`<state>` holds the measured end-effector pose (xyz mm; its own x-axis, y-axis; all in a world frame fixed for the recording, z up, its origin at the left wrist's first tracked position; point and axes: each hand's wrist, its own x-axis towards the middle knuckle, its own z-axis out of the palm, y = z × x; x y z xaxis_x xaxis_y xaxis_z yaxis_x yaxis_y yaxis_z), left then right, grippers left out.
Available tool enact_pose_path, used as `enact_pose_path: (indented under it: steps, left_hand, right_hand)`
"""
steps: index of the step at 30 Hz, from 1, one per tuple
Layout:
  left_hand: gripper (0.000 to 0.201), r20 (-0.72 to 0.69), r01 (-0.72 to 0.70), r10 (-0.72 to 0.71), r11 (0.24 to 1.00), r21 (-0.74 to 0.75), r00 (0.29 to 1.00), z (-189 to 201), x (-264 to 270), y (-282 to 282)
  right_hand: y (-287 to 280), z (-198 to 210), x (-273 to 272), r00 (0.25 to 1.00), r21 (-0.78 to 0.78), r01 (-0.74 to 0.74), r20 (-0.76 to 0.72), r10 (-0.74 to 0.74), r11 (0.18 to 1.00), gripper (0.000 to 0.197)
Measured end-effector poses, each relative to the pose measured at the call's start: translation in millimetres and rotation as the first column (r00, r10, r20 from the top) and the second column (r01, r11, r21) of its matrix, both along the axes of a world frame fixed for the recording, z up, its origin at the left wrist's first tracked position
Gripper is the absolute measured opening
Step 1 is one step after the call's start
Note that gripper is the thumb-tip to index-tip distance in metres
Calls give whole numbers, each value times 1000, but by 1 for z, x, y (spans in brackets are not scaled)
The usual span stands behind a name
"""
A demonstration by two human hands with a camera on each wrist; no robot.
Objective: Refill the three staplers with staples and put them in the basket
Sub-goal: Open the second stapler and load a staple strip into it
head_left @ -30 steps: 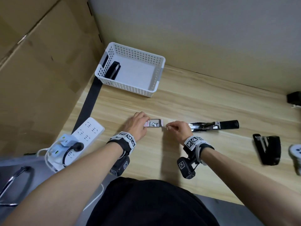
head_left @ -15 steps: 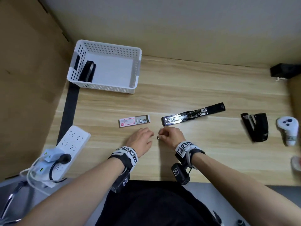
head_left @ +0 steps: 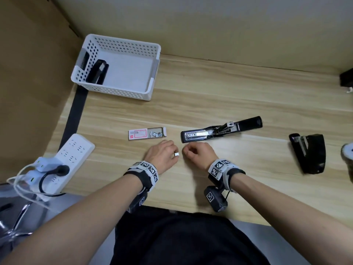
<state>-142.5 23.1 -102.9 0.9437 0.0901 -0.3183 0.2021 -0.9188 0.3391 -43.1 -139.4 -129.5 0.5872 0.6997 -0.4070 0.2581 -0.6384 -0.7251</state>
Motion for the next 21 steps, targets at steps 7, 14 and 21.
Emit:
enact_pose_path:
  steps: [7, 14, 21]
  left_hand:
    - [9, 8, -127, 127, 992, -20, 992, 19, 34, -5]
    - [18, 64, -93, 94, 996, -14, 994, 31, 72, -7]
    - [20, 13, -28, 28, 1000, 0, 1000, 23, 91, -17]
  right_hand:
    - [0, -1, 19, 998, 41, -60, 12, 60, 997, 7]
    - [-17, 2, 38, 998, 3, -27, 56, 27, 1000, 9]
    - [-31, 9, 50, 996, 11, -82, 47, 81, 997, 9]
